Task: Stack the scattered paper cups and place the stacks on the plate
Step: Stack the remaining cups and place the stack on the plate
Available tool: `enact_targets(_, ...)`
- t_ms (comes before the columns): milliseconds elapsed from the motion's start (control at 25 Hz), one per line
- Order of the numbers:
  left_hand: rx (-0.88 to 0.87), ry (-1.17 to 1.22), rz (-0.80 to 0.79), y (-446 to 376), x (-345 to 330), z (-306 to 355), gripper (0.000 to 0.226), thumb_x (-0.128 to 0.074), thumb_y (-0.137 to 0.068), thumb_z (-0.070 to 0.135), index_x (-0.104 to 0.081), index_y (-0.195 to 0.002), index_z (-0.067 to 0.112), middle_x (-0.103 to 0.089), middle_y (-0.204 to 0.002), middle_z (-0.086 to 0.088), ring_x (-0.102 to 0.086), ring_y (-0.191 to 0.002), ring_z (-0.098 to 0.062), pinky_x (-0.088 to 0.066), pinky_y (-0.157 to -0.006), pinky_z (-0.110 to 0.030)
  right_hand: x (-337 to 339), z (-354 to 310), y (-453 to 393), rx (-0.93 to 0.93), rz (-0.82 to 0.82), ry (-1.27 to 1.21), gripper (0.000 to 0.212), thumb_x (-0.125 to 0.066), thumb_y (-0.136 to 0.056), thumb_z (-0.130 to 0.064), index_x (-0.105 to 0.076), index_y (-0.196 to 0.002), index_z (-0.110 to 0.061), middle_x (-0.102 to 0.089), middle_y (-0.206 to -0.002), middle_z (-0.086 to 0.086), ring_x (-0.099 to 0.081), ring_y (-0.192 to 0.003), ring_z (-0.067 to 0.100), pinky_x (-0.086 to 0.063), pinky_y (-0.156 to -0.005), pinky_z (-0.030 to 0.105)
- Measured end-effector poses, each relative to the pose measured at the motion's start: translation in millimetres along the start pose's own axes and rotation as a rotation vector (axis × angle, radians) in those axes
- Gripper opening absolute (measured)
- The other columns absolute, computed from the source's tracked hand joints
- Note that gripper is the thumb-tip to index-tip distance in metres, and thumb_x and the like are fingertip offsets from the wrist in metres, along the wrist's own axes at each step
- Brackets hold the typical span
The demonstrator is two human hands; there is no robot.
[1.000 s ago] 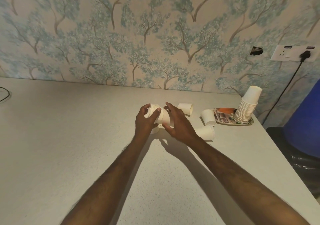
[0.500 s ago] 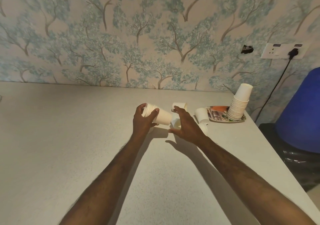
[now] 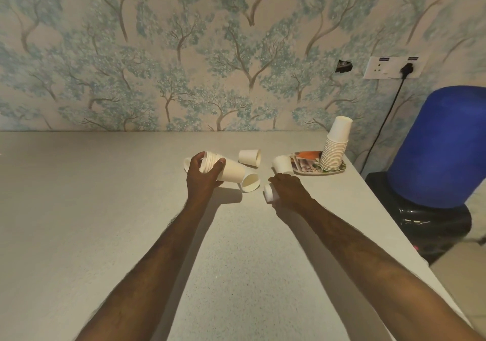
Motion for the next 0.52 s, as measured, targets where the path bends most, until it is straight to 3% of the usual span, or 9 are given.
enact_targets(80, 0.002, 0.000, 0.001, 0, -4, 0, 0.059, -0.082, -0.085, 0.028, -0.053, -0.136, 0.022, -0.055, -0.133, -0.008, -0.060, -0.118, -0.028, -0.065, -0.074, -0.043, 4, 2, 0, 0.013, 0.025, 0.048, 0.063, -0.074, -0.083, -0.037, -0.050, -0.138, -0.017, -0.055, -0.139, 0.006, -0.054, -0.126, 0.027, -0.042, -0.106, 0.038)
enact_targets(280, 0.007, 0.036, 0.002, 2, -14, 3, 0.057, -0.082, -0.086, 0.028, -0.053, -0.135, 0.022, -0.059, -0.124, -0.002, -0.062, -0.116, -0.025, -0.065, -0.071, -0.038, 24, 16, 5, -0.030, 0.136, -0.070, 0.067, -0.074, -0.081, -0.046, -0.053, -0.137, -0.018, -0.057, -0.138, 0.007, -0.051, -0.127, 0.029, -0.040, -0.104, 0.043)
enact_targets(400, -0.003, 0.054, -0.007, 5, -24, 5, 0.059, -0.082, -0.086, 0.027, -0.053, -0.137, 0.019, -0.059, -0.126, -0.003, -0.062, -0.116, -0.022, -0.064, -0.068, -0.033, 48, 40, 10, -0.214, 0.334, -0.437, 0.063, -0.075, -0.080, -0.051, -0.060, -0.130, -0.015, -0.064, -0.127, 0.008, -0.055, -0.118, 0.030, -0.045, -0.098, 0.044)
enact_targets(520, -0.009, 0.055, -0.018, 9, -35, 7, 0.062, -0.081, -0.087, 0.026, -0.051, -0.140, 0.017, -0.058, -0.131, -0.006, -0.061, -0.117, -0.023, -0.065, -0.072, -0.036, 53, 54, 15, -0.420, 0.474, -1.033, 0.052, -0.075, -0.085, -0.044, -0.061, -0.122, -0.010, -0.068, -0.118, 0.007, -0.062, -0.108, 0.026, -0.052, -0.089, 0.042)
Point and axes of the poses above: each hand's wrist, its own y-axis away from the middle knuckle, its own x-axis out of the back of the hand, z = x × y, the point moved 8 cm from there along -y, towards the middle knuckle
